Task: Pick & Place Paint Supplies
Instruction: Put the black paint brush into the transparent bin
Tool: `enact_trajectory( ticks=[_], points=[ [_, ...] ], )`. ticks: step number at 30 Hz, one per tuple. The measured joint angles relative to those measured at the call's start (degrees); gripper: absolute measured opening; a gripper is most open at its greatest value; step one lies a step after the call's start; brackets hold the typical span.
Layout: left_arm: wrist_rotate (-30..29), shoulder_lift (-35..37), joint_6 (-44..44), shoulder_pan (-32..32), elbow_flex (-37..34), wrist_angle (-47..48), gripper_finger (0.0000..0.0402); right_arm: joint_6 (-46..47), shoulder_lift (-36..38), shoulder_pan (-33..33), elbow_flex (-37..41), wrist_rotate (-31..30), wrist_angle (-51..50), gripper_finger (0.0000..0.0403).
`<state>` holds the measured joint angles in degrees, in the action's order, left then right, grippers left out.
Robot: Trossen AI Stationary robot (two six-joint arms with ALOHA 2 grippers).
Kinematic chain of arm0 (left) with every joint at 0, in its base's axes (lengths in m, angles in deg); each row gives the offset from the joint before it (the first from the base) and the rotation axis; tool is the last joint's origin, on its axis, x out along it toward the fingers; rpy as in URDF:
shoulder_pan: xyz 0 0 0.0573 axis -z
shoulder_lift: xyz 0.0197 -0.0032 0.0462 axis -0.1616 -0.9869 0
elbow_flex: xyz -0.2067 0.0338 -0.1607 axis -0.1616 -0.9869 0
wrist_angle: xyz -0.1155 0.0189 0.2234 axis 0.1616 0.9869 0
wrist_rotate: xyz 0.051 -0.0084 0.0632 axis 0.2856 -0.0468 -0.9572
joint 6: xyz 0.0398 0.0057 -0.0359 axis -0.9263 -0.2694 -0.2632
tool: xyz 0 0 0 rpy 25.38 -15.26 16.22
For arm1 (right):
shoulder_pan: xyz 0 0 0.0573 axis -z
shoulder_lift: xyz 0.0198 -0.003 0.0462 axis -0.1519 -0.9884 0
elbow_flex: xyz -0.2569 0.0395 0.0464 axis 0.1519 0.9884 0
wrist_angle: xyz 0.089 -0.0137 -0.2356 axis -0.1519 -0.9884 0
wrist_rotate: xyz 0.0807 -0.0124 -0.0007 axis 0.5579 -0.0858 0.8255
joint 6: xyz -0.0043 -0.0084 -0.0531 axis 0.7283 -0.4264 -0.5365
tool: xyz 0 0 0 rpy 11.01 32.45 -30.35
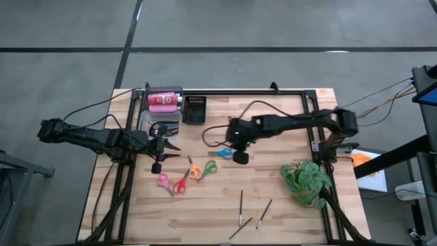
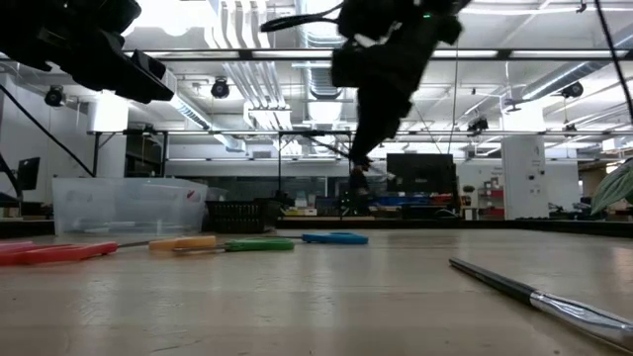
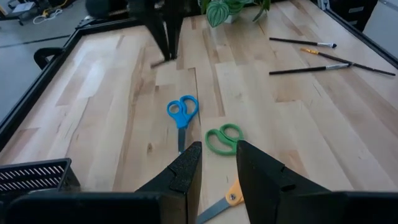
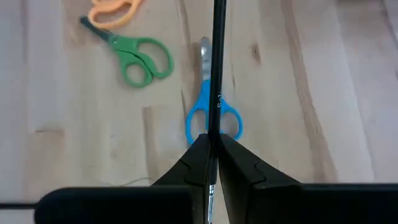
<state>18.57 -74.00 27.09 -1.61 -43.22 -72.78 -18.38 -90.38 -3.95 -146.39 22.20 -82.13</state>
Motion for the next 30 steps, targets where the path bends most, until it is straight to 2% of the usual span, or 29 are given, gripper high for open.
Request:
enact_trajectory(
  ticks=[11,18,22,30],
  points=[
    [0.00,-0.01,0.00,0.02,0.00,0.37,0.0102,-10.03,-18.85,1.06,-20.46,-1.31,-2.70,0.0019],
    [-0.01,0.00,0.00,0.00,0.00,0.76,0.0102,-14.51,-28.32,1.69,-32.86,-1.69,-8.47,0.0019],
    [-0.01,-0.02,0.00,0.02,0.00,1.09,0.0102,-14.89,-32.57,1.73,-39.49,-4.18,-11.28,0.0019],
    [0.12,-0.02,0.00,0.02,0.00,2.28,0.0102,-14.32,-38.87,1.80,-45.95,-4.14,-12.24,0.0019]
  ],
)
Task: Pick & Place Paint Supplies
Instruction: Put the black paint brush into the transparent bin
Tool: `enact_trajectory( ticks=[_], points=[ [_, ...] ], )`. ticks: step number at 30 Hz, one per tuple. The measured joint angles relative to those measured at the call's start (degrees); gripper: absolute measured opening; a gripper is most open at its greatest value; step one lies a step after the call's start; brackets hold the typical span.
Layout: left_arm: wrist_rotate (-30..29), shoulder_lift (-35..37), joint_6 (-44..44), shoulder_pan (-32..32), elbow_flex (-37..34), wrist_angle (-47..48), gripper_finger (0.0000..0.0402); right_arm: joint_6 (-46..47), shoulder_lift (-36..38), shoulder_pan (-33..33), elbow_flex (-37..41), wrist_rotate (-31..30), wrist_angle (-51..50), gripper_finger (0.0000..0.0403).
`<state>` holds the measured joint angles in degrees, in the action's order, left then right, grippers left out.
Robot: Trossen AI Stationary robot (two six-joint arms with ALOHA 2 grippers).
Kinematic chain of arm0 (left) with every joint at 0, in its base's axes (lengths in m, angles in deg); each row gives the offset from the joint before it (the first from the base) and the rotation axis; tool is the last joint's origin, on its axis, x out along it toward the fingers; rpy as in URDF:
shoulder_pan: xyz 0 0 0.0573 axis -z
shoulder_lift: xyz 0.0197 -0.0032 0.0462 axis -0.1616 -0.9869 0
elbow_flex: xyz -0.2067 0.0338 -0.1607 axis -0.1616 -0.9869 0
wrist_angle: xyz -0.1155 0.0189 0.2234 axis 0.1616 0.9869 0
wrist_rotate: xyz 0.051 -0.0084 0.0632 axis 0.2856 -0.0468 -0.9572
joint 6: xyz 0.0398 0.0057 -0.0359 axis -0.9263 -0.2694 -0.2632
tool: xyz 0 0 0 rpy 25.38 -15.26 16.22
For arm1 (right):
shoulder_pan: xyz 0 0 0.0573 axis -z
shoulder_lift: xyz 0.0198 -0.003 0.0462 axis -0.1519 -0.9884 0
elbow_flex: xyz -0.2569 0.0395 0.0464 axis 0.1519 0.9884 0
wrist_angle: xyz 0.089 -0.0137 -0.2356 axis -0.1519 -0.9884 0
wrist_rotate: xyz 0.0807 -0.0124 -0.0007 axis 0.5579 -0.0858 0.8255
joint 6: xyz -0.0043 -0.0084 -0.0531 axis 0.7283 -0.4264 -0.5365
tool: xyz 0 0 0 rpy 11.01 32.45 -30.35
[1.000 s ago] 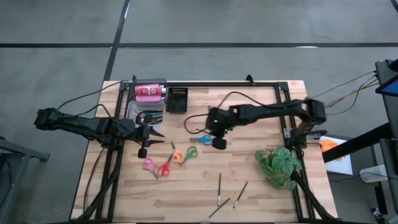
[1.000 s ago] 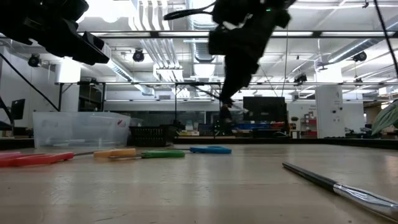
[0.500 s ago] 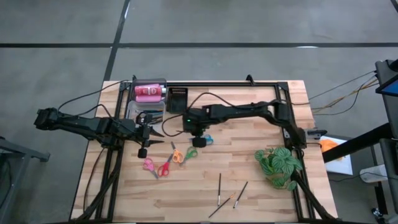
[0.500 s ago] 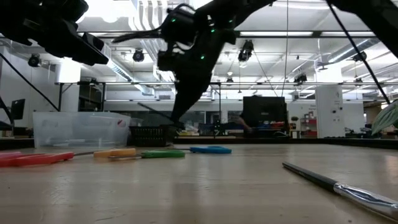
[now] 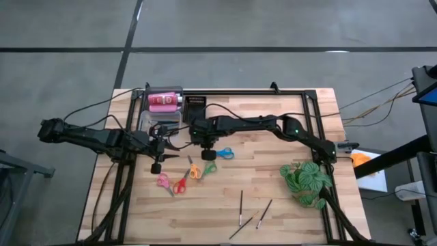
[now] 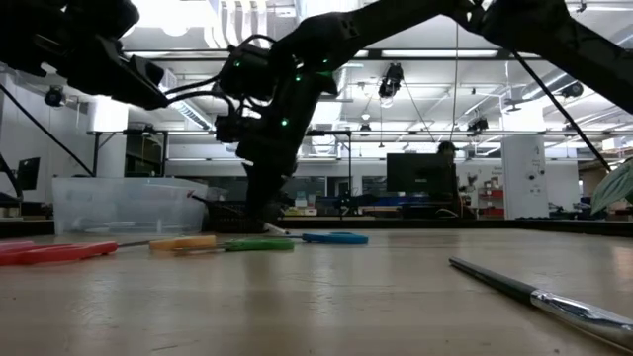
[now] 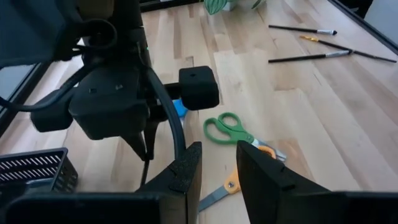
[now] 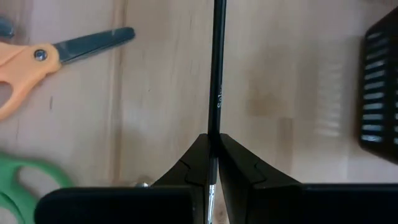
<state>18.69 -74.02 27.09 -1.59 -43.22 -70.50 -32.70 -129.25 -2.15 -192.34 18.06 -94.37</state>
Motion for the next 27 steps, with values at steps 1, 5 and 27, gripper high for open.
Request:
enact_trajectory(
  ticks=[1,5,27],
  points=[
    [0.00,0.02,0.00,0.00,0.00,0.31,0.0102,0.47,-0.50,0.00,-0.40,0.06,-0.30,0.0019],
    [-0.15,0.02,0.00,0.00,0.00,1.23,0.0102,0.74,-1.62,-0.02,-1.01,0.06,-0.34,0.0019],
    [-0.13,0.01,0.00,-0.01,0.00,1.56,0.0102,3.82,-1.66,0.20,-0.41,3.37,0.20,0.0090]
  ],
)
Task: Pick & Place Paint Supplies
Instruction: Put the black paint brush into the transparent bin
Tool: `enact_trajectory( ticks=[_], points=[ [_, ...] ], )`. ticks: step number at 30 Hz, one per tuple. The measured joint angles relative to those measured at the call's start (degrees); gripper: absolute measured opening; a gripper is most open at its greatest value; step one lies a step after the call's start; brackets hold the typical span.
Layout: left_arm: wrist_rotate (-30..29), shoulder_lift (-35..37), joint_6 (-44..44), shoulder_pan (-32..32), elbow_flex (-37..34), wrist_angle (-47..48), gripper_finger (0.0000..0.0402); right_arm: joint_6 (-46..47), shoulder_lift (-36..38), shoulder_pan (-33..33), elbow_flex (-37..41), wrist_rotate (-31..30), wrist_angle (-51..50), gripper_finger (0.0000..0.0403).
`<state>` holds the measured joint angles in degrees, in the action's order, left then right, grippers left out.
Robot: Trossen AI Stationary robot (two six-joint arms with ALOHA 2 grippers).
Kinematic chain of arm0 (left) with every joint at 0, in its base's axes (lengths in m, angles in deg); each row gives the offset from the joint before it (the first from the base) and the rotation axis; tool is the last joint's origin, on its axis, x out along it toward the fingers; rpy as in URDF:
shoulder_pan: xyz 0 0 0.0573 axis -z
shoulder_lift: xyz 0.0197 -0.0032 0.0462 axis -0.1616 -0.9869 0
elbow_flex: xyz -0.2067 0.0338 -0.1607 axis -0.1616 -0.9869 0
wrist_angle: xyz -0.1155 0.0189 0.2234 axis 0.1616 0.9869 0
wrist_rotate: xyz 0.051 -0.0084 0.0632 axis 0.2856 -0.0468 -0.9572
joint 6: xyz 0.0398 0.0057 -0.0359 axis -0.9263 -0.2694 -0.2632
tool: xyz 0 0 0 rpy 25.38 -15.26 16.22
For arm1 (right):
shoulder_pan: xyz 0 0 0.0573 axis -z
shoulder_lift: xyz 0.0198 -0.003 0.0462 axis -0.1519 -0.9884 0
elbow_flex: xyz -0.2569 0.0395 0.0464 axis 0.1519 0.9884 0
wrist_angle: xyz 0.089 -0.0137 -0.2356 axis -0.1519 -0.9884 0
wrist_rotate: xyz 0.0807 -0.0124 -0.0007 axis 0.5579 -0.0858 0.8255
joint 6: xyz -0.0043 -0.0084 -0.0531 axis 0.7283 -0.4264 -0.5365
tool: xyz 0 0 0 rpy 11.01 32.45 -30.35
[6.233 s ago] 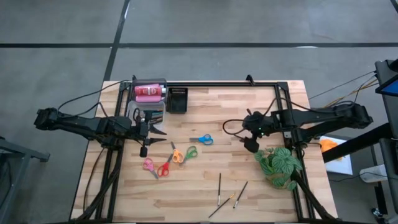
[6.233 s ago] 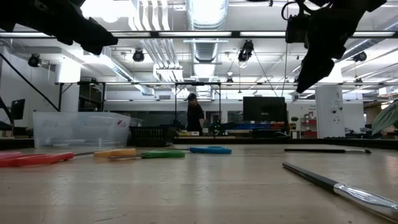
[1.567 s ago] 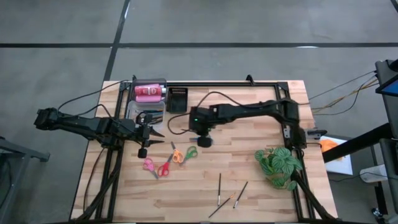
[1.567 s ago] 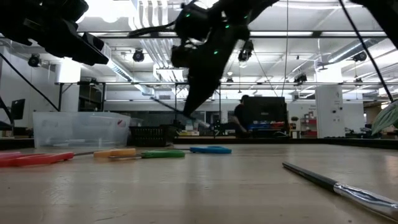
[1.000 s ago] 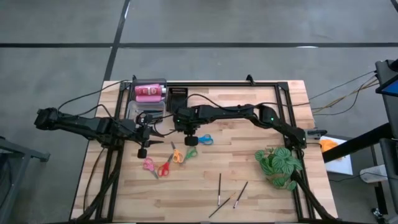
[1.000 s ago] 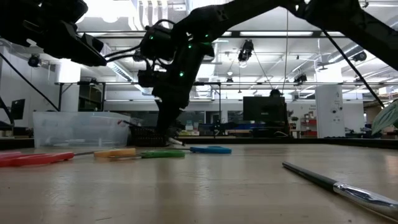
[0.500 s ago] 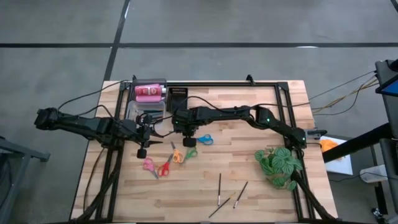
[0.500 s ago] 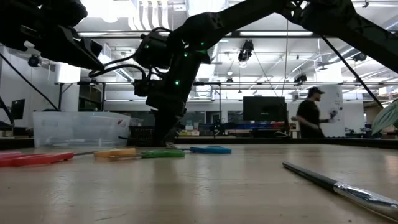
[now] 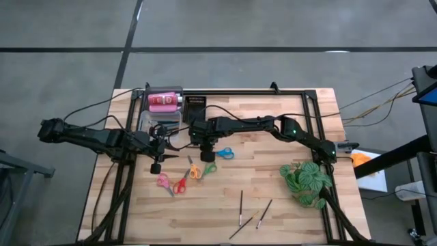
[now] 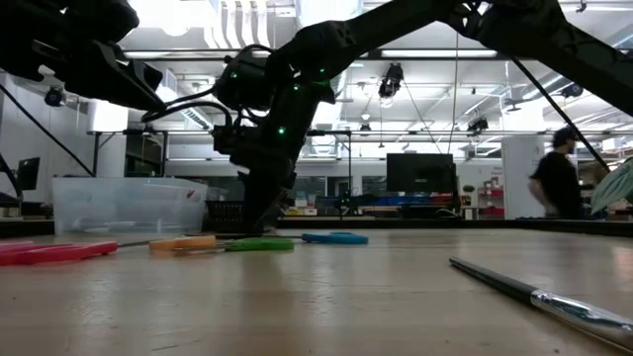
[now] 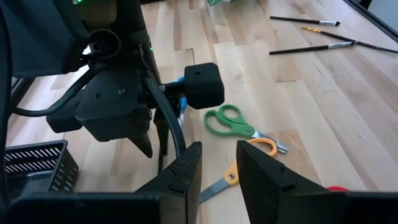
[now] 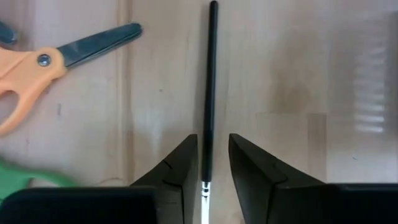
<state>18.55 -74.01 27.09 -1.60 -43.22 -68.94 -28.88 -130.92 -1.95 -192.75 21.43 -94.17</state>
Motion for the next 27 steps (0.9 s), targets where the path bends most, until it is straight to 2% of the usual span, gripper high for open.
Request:
enact_trajectory(
  ticks=[8,18,22,27],
  points=[
    [0.00,0.00,0.00,0.00,0.00,0.00,0.0102,1.25,2.25,0.24,0.07,4.13,0.09,0.0090],
    [0.00,-0.01,0.00,0.01,0.00,0.15,0.0102,1.47,7.88,0.24,2.45,4.25,3.14,0.0090],
    [0.00,-0.01,0.01,0.01,0.00,0.27,0.0102,4.02,11.87,0.42,6.82,4.25,8.04,0.0090],
    [0.00,-0.01,0.01,-0.01,0.00,0.33,0.0102,4.72,20.49,0.41,18.80,4.03,20.43,0.0090]
  ],
)
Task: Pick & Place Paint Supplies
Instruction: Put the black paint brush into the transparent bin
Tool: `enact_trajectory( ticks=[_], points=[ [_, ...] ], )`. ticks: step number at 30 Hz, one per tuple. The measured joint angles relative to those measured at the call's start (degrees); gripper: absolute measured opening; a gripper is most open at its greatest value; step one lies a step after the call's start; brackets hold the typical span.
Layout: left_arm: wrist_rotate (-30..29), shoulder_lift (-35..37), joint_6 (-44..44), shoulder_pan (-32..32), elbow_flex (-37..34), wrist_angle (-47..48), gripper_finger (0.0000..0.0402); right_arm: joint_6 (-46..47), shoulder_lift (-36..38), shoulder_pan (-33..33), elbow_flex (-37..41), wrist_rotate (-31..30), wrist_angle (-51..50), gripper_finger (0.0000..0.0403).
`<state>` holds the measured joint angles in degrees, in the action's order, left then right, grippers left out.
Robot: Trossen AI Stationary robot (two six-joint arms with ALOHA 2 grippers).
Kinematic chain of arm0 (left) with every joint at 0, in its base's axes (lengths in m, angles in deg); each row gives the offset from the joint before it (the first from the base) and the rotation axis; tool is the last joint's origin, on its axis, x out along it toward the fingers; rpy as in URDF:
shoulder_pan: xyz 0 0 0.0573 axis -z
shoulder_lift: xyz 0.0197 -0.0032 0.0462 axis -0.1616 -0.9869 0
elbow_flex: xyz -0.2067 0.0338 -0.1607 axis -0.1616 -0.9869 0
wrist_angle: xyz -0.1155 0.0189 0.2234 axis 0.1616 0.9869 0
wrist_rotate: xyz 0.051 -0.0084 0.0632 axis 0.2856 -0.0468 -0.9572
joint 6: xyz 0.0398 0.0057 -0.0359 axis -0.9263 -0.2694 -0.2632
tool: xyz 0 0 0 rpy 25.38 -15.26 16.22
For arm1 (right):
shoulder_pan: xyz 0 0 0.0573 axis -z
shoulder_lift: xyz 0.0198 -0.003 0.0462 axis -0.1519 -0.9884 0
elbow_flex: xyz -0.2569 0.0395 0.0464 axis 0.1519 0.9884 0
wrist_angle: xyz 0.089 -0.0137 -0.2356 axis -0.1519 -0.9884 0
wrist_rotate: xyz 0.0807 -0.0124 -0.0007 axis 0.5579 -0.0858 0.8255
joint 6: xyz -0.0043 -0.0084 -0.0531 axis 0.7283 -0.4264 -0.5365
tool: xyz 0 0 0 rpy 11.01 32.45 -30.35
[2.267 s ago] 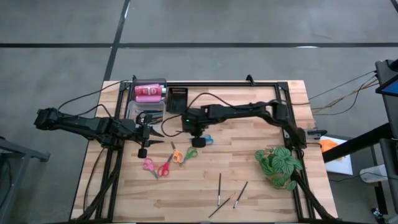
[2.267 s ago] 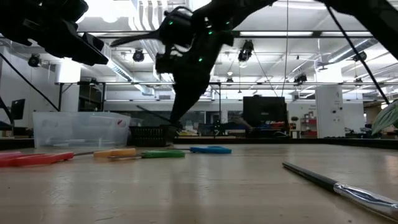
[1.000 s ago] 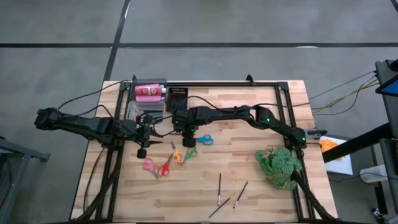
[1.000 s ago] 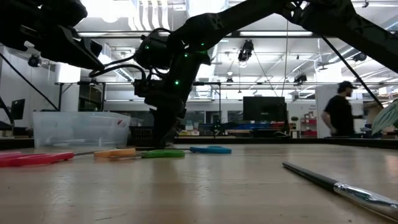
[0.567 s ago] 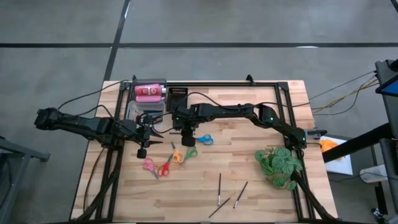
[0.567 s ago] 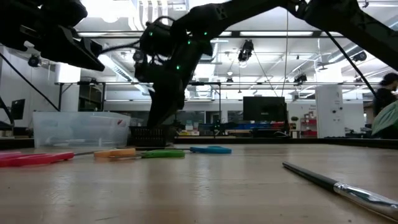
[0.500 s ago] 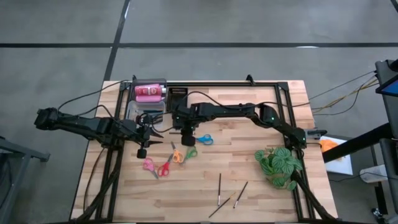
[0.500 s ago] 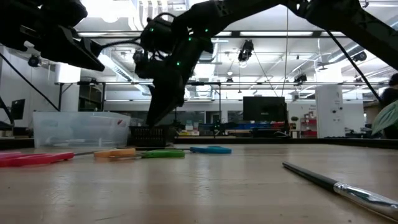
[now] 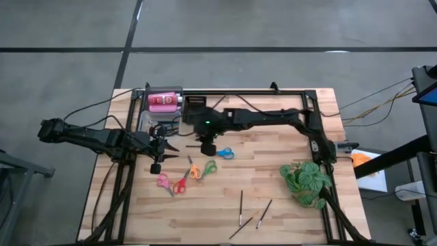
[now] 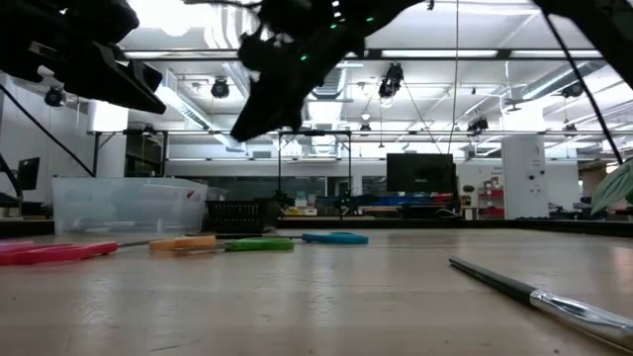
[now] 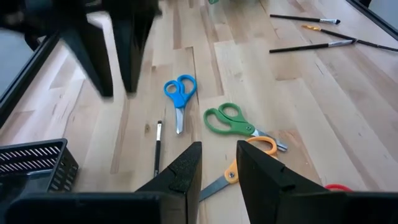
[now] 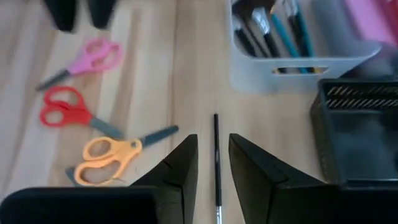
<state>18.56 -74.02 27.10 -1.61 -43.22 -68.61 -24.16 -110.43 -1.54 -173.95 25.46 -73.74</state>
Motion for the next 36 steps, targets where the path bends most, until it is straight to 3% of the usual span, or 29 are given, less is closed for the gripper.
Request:
enact_trajectory(
  ticks=[7,16,20,28,36],
  points=[
    [0.00,0.02,-0.01,0.00,0.00,0.50,0.0102,4.43,15.62,-1.76,25.37,-6.59,21.00,0.0090],
    [0.00,0.03,-0.01,0.00,0.00,1.33,0.0102,8.48,35.98,-7.81,56.95,-22.07,46.27,0.0090],
    [0.00,0.02,-0.01,0.00,0.00,1.36,0.0102,7.07,43.86,-9.68,67.68,-24.27,55.85,0.0090],
    [0.00,0.01,-0.01,0.00,0.00,1.36,0.0102,4.27,56.98,-9.83,79.25,-24.49,59.85,0.0090],
    [0.00,0.00,-0.01,0.00,0.00,1.38,0.0102,4.47,67.24,-9.83,85.52,-24.48,60.31,0.0090]
  ],
)
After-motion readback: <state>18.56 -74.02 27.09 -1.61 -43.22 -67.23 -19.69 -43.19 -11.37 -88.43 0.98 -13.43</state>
